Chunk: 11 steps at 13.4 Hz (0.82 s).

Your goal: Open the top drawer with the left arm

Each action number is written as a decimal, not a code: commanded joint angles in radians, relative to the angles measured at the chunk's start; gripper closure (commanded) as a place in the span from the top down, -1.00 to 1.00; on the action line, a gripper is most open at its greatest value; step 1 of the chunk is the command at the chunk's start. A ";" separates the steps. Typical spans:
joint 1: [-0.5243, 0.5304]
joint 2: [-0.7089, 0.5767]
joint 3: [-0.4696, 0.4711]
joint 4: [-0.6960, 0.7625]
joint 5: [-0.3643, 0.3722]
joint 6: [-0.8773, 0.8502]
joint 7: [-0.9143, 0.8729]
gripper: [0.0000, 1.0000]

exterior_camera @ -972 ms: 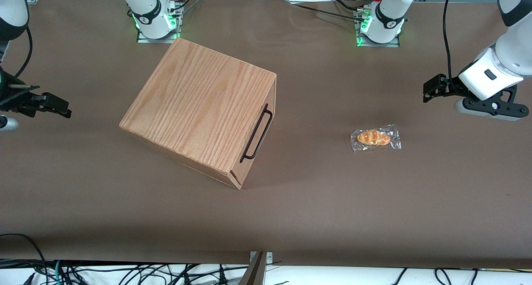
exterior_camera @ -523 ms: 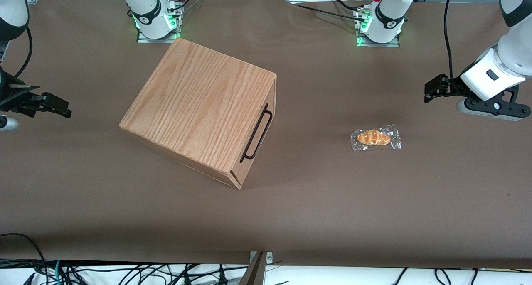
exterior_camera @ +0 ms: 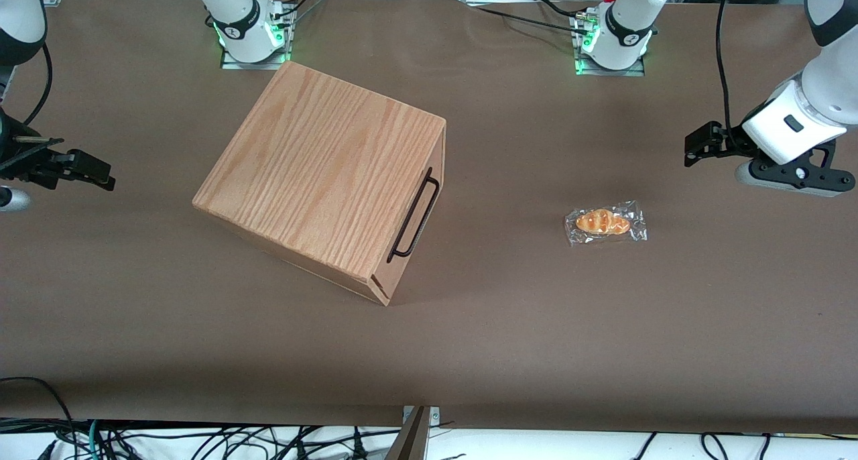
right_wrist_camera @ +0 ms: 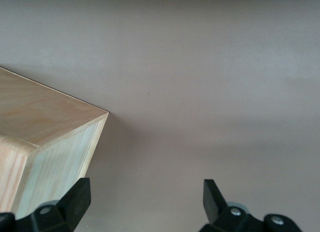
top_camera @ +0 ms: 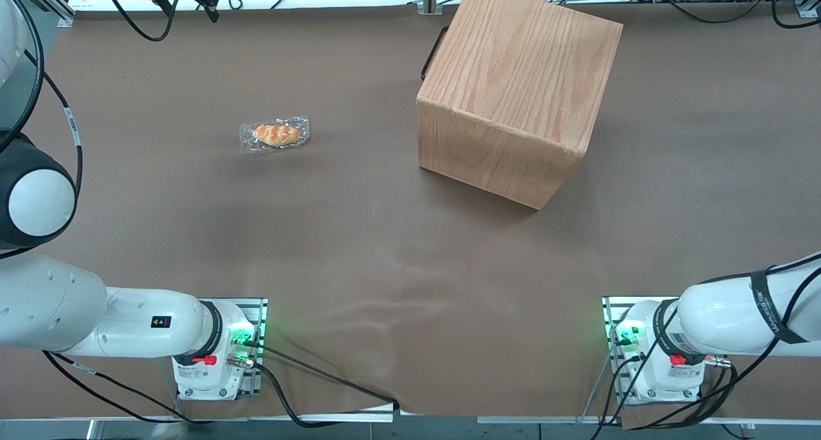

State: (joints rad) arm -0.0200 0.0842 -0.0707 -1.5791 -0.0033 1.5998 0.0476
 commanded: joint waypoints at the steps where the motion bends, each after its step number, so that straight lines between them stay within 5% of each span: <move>1: 0.018 0.012 -0.008 0.027 0.026 -0.027 0.001 1.00; 6: 0.009 0.031 -0.015 0.031 -0.007 -0.078 0.000 1.00; 9: -0.050 0.122 -0.018 0.047 -0.159 -0.072 -0.009 1.00; 11: -0.122 0.239 -0.018 0.179 -0.182 -0.066 -0.011 1.00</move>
State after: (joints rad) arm -0.0814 0.1910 -0.0943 -1.5570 -0.1613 1.5547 0.0470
